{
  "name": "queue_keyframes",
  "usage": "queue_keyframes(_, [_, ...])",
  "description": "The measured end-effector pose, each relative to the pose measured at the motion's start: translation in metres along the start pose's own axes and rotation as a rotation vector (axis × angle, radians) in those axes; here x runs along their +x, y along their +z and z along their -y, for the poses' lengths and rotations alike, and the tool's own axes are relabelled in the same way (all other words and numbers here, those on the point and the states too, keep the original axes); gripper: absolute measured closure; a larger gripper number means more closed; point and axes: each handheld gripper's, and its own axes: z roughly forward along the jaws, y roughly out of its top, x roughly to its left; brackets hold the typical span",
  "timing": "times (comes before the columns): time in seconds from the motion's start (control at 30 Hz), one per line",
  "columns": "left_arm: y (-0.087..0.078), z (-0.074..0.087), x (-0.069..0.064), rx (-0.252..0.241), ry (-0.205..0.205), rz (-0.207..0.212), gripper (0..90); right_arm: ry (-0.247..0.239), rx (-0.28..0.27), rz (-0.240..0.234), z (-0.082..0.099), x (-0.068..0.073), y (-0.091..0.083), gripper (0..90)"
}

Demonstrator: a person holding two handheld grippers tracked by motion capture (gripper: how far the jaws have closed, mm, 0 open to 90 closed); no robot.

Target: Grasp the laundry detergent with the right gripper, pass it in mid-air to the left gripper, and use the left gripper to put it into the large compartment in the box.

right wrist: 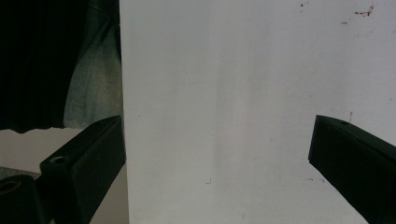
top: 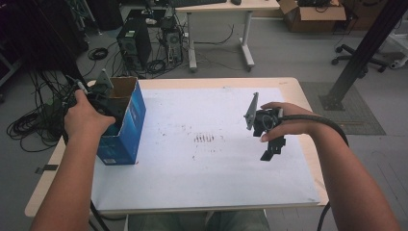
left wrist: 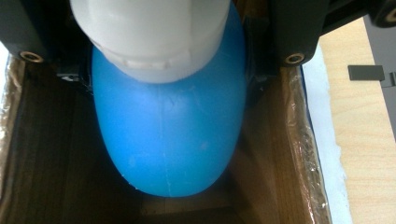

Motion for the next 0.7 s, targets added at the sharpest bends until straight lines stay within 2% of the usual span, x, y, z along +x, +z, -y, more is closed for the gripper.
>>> queue_keyframes(0.23, [0.0008,-0.0002,0.0009,-0.014,0.009,0.004,37.3,0.000,-0.001,-0.001,0.0002,-0.0008,0.0004,4.1])
queue_keyframes(0.4, [0.0009,0.0000,0.0008,-0.022,0.032,0.004,36.7,0.003,-0.001,-0.003,0.0008,-0.0012,0.0012,4.1])
queue_keyframes(0.7, [-0.0004,0.0006,0.0005,-0.031,0.040,0.012,33.0,0.004,-0.004,-0.007,0.0012,-0.0009,0.0027,4.1])
